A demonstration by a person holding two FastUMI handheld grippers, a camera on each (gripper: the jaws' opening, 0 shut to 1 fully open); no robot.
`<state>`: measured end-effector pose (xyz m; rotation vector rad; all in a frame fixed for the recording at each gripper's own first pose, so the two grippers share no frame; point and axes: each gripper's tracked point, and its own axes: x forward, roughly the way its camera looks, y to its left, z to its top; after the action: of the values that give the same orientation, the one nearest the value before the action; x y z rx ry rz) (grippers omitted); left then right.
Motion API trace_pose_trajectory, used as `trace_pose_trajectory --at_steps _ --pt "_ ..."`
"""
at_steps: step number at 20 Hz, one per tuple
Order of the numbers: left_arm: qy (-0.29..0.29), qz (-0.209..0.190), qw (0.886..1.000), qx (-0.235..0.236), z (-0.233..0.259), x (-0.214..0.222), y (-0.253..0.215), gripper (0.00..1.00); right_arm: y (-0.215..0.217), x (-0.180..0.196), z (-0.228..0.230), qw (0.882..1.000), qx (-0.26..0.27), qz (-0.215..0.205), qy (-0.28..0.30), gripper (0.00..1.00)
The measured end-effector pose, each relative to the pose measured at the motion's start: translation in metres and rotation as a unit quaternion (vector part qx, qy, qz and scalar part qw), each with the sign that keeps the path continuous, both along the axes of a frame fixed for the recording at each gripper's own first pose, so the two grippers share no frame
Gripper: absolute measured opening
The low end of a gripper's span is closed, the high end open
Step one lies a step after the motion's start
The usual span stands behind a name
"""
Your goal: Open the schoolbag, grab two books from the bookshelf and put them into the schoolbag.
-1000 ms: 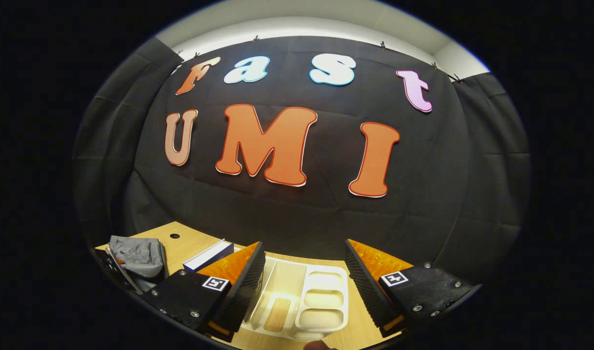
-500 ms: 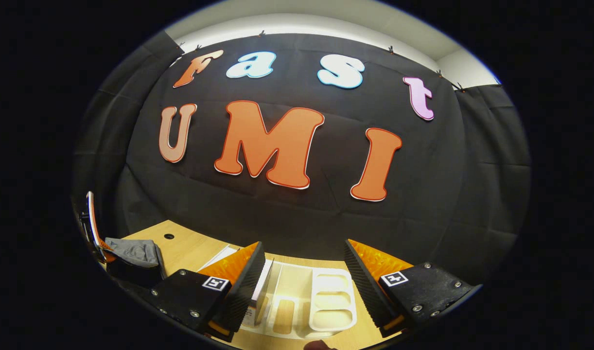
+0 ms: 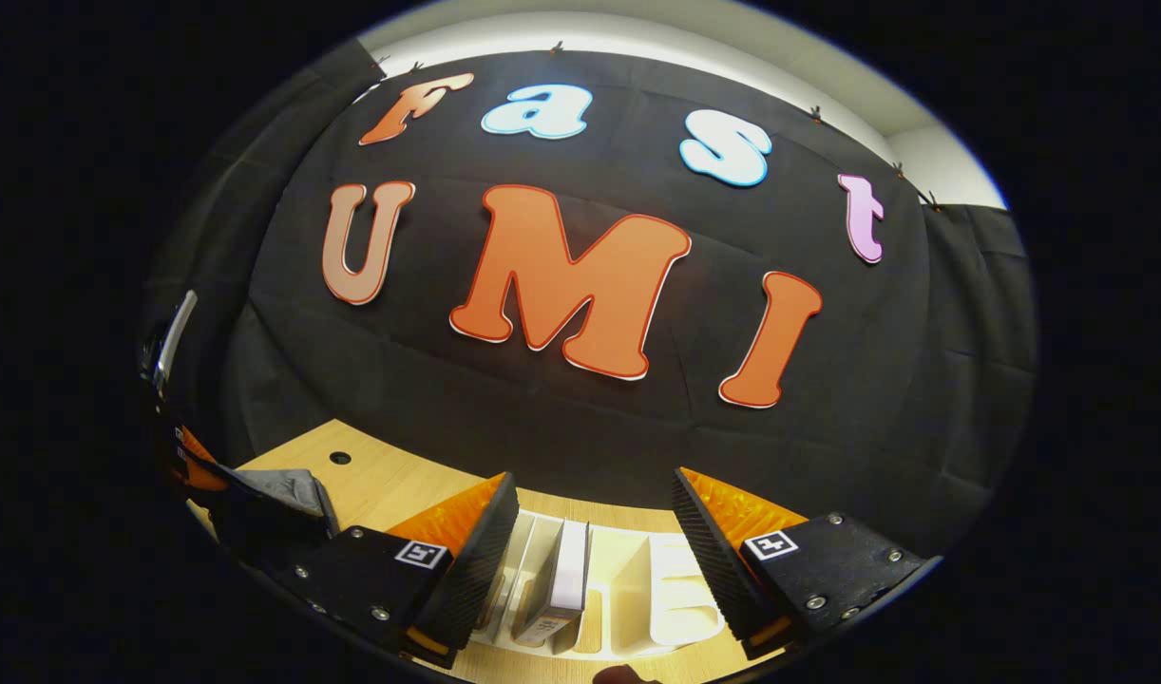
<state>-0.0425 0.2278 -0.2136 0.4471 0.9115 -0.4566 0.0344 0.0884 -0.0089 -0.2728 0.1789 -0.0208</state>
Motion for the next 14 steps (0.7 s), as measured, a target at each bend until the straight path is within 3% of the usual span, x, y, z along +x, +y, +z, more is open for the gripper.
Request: trace_pose_trajectory --at_steps 6,10,14 --pt "0.084 -0.033 0.994 -0.061 0.009 0.010 0.011 0.07 0.032 0.015 -0.027 0.994 0.007 -0.003 0.106 0.98" --pt "0.122 -0.056 0.987 -0.088 0.019 0.018 0.016 0.07 0.050 0.021 -0.047 0.983 0.002 -0.003 0.182 0.99" --pt "0.148 -0.075 0.980 -0.105 0.033 0.024 0.020 0.06 0.058 0.024 -0.076 0.963 0.017 -0.008 0.270 0.99"
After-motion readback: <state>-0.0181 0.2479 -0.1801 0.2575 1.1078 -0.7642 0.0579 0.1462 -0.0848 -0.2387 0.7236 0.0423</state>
